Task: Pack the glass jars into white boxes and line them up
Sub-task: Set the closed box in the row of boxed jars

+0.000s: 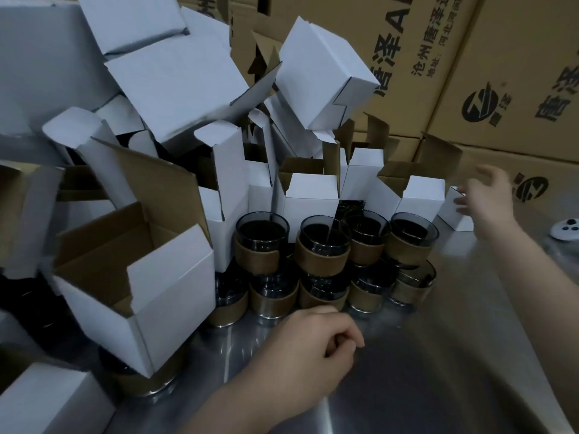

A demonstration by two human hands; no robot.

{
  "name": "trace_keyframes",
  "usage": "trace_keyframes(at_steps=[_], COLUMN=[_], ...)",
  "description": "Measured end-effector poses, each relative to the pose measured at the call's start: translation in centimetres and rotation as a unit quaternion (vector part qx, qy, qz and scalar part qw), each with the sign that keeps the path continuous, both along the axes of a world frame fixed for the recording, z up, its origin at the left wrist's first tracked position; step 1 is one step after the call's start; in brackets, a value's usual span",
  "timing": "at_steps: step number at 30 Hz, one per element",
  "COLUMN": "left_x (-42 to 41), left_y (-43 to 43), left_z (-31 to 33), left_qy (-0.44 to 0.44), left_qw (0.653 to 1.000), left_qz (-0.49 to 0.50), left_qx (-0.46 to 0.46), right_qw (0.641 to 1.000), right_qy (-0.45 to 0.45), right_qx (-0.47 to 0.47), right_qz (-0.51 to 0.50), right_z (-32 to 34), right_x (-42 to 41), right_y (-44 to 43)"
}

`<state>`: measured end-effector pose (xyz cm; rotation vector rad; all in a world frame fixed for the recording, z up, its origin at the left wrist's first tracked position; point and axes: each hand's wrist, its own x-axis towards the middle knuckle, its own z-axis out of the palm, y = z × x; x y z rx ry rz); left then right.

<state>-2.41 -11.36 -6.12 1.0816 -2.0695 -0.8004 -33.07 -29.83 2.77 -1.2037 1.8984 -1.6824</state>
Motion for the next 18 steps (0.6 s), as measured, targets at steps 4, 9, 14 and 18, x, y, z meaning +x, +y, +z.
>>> trace_keyframes(at_steps=[4,9,14,18], left_x=[0.1,0.2,0.3,0.2], left_y=[0.2,0.3,0.3,0.1], left_z=[0.2,0.3,0.3,0.2], left_qy=[0.003,0.015,0.024,0.042], left_qw=[1.000,1.000,0.999,0.998], left_qz=[0.003,0.001,-0.003,-0.003], left_qx=[0.006,0.019,0.028,0.042], right_qw=[0.978,0.933,0.951,0.969], right_qy=[-0.158,-0.187,-0.155,-0.145], right_qx=[-0.045,-0.021,0.023,0.042], right_qz=[0.126,0.308,0.268,0.198], right_z=[1.7,0.9,-0.7,-1.2], right_x=[3.6,5.5,5.8,6.5], right_y=[4.1,7.1,6.2,6.0])
